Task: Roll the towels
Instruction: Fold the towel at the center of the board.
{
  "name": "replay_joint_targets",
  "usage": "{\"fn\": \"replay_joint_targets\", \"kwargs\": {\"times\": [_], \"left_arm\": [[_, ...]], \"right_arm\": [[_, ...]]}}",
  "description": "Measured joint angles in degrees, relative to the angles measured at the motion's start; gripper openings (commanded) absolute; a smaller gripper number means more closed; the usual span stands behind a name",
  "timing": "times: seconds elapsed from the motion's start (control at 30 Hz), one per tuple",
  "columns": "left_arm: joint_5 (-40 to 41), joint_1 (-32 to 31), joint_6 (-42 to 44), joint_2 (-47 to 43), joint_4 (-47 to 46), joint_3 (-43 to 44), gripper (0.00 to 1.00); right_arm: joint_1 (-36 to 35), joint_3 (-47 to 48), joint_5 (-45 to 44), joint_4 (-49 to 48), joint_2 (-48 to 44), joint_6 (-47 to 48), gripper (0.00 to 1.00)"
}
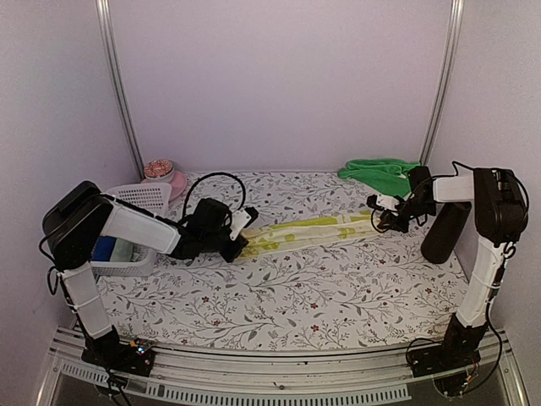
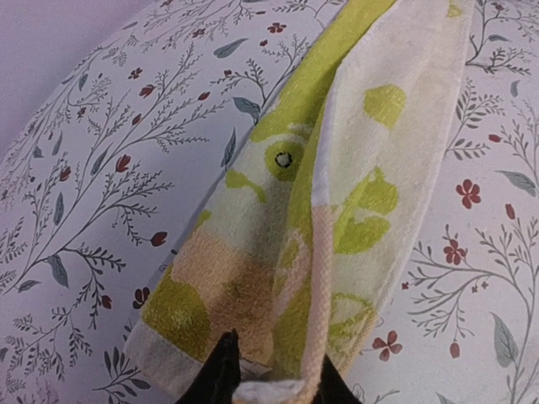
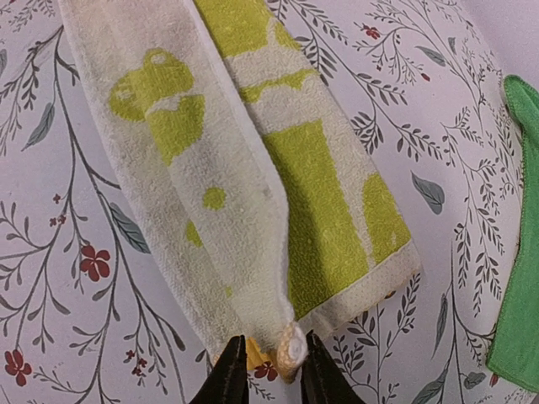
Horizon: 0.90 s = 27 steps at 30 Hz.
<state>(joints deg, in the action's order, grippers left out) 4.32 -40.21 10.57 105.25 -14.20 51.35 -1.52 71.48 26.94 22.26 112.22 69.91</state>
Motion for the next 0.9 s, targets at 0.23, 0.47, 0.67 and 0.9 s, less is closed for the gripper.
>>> {"fn": "replay_joint_targets", "kwargs": {"times": [0.23, 0.47, 0.67, 0.9], "left_arm": [[-0.24, -0.09, 0.28, 0.02, 0.39, 0.39, 0.21], [-0.28, -0.17, 0.35, 0.02, 0.57, 0.48, 0.21], [-0.31, -0.20, 0.35, 0.11, 0.61, 0.59, 0.21], [-0.48, -0.20, 0.37, 0.22, 1.40, 1.07, 0.17]], "right_arm": [[-1.03, 0.74, -1.36, 1.38, 0.00, 0.22, 0.24], [-1.11, 2.49, -2.58, 2.58, 0.00, 0.17, 0.24], [-1.38, 3.15, -2.91, 3.85, 0.00, 0.20, 0.24], [-2.25, 3.17, -3.02, 5.31, 0.00, 0.46, 0.03]]}}
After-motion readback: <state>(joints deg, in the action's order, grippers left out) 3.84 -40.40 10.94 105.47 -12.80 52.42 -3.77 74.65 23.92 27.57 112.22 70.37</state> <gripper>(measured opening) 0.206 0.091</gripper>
